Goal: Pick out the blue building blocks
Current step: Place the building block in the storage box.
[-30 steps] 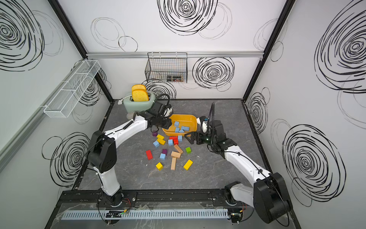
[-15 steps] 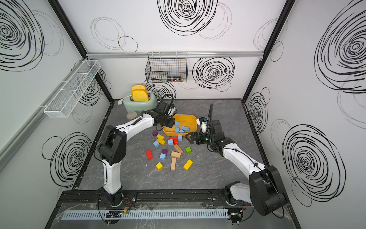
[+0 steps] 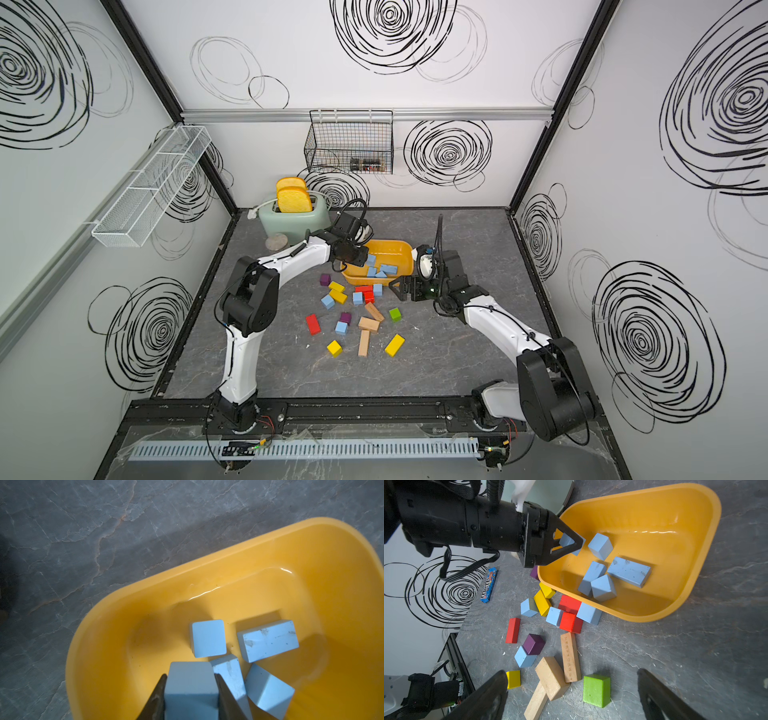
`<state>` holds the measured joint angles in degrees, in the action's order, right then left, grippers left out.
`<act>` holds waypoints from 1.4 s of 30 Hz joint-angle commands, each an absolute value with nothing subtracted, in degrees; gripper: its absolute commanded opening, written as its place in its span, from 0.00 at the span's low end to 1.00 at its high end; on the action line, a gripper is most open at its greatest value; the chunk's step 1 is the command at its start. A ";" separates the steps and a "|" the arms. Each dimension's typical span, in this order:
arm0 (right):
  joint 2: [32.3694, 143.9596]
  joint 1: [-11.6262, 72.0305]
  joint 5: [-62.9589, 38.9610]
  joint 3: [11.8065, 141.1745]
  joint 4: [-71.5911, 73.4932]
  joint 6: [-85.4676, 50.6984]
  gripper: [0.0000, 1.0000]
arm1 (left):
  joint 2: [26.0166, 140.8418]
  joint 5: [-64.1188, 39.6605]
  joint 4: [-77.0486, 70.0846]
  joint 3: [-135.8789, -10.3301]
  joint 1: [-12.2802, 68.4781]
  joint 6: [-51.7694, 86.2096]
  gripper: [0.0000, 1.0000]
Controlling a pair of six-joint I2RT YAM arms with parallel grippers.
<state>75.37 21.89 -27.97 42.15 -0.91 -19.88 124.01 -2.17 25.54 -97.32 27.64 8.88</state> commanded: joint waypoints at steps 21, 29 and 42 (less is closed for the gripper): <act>76.90 20.94 -27.51 44.12 -1.69 -18.58 0.98 | 128.05 0.81 27.96 -100.55 27.35 10.15 0.36; 76.55 20.85 -28.03 44.30 -1.89 -18.50 0.98 | 127.34 -0.08 28.39 -100.55 27.42 11.38 0.50; 74.48 20.91 -28.19 45.26 -3.82 -18.60 0.98 | 120.79 -3.33 25.89 -97.28 28.30 11.48 0.69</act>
